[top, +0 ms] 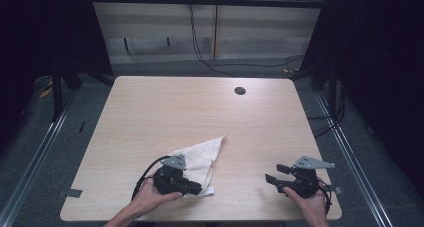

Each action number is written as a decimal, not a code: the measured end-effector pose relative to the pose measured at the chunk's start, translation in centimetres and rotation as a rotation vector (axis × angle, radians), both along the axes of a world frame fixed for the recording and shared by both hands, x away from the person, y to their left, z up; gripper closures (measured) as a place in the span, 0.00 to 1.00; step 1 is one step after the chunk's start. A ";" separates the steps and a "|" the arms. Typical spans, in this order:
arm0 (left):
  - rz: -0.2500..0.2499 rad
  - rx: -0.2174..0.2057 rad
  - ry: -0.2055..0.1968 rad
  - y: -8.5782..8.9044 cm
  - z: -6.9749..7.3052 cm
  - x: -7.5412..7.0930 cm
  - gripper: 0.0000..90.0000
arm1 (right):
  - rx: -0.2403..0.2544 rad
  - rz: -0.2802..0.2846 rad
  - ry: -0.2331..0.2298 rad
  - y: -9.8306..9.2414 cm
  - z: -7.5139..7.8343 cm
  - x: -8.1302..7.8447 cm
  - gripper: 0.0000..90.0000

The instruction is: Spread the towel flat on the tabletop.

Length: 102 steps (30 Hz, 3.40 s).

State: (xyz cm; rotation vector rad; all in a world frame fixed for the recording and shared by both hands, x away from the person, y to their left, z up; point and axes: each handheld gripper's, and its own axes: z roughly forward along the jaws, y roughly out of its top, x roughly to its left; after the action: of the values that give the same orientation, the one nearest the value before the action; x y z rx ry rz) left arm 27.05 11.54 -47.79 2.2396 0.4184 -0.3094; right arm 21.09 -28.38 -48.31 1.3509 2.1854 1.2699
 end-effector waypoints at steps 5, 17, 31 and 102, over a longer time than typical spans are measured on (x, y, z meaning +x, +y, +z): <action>-0.008 0.027 0.000 -0.5 -0.5 0.0 0.86 | 0.000 0.004 0.002 0.0 0.0 0.0 0.39; -0.032 0.098 -0.072 -1.5 -1.2 -0.4 0.88 | -0.001 0.006 0.005 0.1 0.0 0.0 0.39; -0.010 0.034 -0.055 -1.1 -0.2 -0.3 0.97 | 0.001 0.008 -0.001 0.1 0.0 0.0 0.38; 0.465 -0.093 -0.187 13.0 1.9 2.2 0.96 | 0.032 0.314 -0.032 13.0 -1.6 17.2 0.76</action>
State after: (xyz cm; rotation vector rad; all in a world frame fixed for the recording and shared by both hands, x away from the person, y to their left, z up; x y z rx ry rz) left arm 29.23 24.52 -45.88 1.9869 0.7844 0.1216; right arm 38.29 -15.40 -49.89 1.0157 2.4335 1.4267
